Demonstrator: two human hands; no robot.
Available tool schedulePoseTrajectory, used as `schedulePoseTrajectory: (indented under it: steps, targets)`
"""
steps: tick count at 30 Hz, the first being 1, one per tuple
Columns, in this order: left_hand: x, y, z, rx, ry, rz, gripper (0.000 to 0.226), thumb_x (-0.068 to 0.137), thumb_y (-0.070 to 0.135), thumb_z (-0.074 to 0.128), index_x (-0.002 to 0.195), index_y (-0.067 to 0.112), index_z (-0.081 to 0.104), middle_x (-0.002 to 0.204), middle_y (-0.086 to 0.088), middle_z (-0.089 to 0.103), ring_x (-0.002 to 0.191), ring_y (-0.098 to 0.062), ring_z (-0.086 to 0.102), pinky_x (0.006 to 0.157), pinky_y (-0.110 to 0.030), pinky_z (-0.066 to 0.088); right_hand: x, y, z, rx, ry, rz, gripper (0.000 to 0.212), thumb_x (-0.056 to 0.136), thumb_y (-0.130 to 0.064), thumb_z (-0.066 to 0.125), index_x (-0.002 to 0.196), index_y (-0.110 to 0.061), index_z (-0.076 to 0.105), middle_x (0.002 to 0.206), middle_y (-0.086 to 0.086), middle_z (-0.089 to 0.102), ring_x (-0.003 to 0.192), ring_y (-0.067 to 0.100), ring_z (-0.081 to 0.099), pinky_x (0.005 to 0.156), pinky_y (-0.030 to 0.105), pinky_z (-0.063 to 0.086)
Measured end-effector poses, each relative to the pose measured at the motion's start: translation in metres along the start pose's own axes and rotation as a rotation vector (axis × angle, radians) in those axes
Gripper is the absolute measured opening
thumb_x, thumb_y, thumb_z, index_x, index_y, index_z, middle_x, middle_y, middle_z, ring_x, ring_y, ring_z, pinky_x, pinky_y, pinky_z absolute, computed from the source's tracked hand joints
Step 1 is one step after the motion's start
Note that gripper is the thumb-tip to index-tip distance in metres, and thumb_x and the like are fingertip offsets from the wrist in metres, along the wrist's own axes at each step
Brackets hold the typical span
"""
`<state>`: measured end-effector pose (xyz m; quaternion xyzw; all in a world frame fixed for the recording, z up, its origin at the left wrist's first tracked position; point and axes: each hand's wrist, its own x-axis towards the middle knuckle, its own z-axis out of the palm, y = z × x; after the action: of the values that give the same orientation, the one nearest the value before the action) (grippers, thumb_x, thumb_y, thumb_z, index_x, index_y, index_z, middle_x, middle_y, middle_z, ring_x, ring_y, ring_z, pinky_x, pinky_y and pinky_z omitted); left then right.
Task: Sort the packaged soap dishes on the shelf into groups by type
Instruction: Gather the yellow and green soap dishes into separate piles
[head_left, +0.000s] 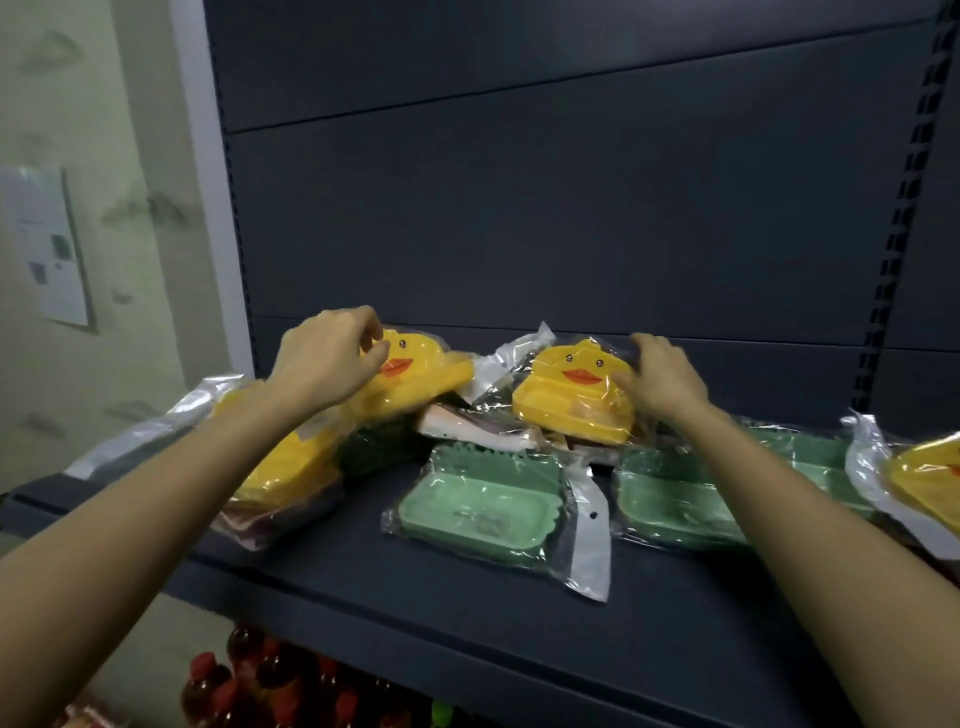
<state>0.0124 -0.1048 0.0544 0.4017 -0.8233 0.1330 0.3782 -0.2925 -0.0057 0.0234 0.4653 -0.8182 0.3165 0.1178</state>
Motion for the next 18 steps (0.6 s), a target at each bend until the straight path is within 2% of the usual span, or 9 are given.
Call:
schedulePoseTrajectory:
  steps: [3, 8, 13, 18]
  targets:
    - [0.007, -0.024, -0.001, -0.043, 0.02, -0.009, 0.024, 0.089, 0.031, 0.051, 0.101, 0.011, 0.06, 0.099, -0.009, 0.068, 0.088, -0.025, 0.062, 0.074, -0.041, 0.053, 0.009, -0.014, 0.008, 0.008, 0.039, -0.02, 0.051, 0.09, -0.03, 0.058, 0.137, -0.017, 0.044, 0.136, 0.01, 0.054, 0.124, 0.03, 0.049, 0.099, 0.044, 0.044]
    - [0.013, -0.053, 0.007, -0.087, 0.014, -0.029, 0.026, 0.089, 0.029, 0.053, 0.106, 0.01, 0.059, 0.101, -0.009, 0.067, 0.09, -0.024, 0.061, 0.072, -0.036, 0.05, 0.011, -0.028, 0.017, -0.173, 0.079, -0.007, 0.035, 0.091, -0.032, 0.058, 0.122, -0.017, 0.057, 0.12, 0.01, 0.064, 0.111, 0.031, 0.058, 0.087, 0.041, 0.047]
    - [0.025, -0.06, 0.015, -0.16, -0.038, -0.053, 0.034, 0.089, 0.033, 0.053, 0.114, 0.011, 0.056, 0.107, -0.008, 0.065, 0.096, -0.025, 0.061, 0.08, -0.042, 0.053, 0.009, -0.039, -0.001, -0.098, 0.181, -0.043, 0.031, 0.091, -0.038, 0.055, 0.116, -0.022, 0.064, 0.114, 0.007, 0.068, 0.107, 0.031, 0.06, 0.078, 0.036, 0.045]
    - [0.046, -0.052, 0.028, -0.202, -0.171, -0.063, 0.046, 0.089, 0.038, 0.054, 0.123, 0.008, 0.052, 0.118, -0.01, 0.063, 0.107, -0.029, 0.059, 0.087, -0.043, 0.05, -0.001, -0.045, -0.032, -0.167, 0.316, -0.062, 0.028, 0.093, -0.031, 0.055, 0.115, -0.018, 0.064, 0.113, 0.01, 0.068, 0.106, 0.034, 0.059, 0.083, 0.04, 0.045]
